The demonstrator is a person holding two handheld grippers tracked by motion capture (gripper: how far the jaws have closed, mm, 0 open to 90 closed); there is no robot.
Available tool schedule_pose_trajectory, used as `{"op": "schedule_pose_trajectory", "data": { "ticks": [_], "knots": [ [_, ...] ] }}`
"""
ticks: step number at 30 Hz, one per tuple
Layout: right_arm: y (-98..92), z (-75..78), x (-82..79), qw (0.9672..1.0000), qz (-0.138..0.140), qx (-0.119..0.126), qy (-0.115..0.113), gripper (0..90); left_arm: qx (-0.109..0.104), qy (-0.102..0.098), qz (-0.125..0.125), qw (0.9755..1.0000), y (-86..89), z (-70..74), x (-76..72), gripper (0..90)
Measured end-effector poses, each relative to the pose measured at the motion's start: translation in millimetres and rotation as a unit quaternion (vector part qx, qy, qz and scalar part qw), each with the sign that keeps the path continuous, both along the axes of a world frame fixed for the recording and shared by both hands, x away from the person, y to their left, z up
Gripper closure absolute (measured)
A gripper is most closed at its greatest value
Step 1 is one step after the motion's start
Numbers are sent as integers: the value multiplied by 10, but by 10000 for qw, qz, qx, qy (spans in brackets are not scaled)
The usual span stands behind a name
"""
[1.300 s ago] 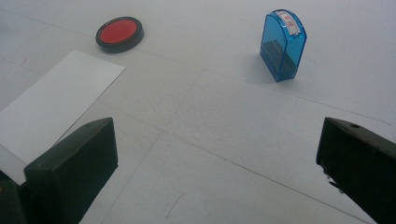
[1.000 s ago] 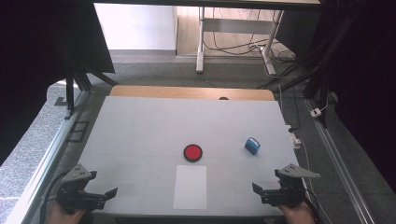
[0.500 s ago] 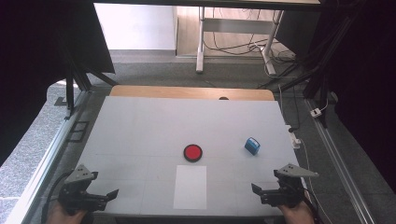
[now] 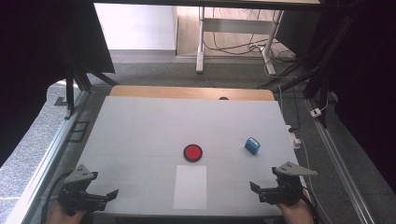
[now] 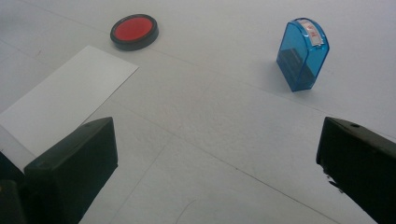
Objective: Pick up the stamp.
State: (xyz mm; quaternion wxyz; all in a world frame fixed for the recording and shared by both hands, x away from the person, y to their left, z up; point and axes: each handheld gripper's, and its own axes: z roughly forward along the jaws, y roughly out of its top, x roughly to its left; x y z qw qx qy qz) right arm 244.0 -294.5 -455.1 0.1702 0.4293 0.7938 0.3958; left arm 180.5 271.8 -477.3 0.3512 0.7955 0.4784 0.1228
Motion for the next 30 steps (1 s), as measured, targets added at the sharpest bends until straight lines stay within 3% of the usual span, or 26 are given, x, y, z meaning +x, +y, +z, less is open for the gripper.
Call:
{"op": "schedule_pose_trajectory", "data": {
  "ticks": [16, 24, 30],
  "knots": [
    [106, -11, 127, 9995, 167, -231, -101, 0, -30, 21, -22, 10000, 5, -2, 1, 6],
    [113, -19, 212, 9996, 181, -133, -191, 0, -55, 20, -19, 10000, 12, -4, -5, 5],
    [136, -49, 277, 9997, 162, -153, -110, 0, -63, 23, -26, 10000, 15, -4, -4, 5]
  ]
}}
